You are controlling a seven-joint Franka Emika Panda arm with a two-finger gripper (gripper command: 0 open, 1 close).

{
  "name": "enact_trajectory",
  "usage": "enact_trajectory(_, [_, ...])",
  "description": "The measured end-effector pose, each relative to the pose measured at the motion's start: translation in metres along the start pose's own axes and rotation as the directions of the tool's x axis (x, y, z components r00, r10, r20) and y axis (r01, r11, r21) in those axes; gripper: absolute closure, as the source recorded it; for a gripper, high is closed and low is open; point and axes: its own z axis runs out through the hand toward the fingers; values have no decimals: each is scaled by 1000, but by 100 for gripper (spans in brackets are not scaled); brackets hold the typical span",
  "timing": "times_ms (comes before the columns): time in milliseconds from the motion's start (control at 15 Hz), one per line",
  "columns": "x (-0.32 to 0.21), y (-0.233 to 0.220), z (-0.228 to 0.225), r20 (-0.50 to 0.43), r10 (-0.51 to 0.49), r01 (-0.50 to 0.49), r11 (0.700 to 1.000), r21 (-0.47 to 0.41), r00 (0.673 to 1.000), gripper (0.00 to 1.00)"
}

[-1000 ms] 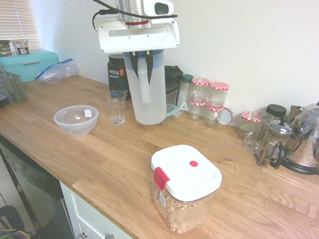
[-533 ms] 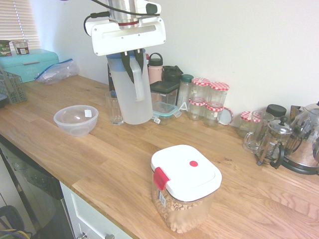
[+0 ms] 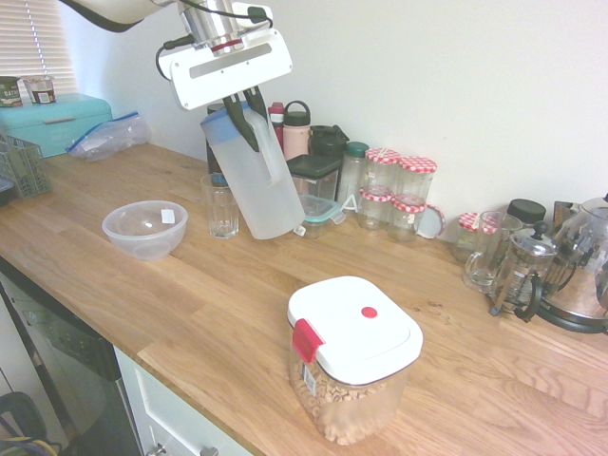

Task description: Pour me some water

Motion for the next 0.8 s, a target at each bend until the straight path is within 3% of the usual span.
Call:
enact_trajectory(333, [14, -25, 7, 61, -56, 65, 984, -163, 997, 100])
enact_trajectory(800, [24, -59, 17, 122, -100, 134, 942, -308, 987, 100])
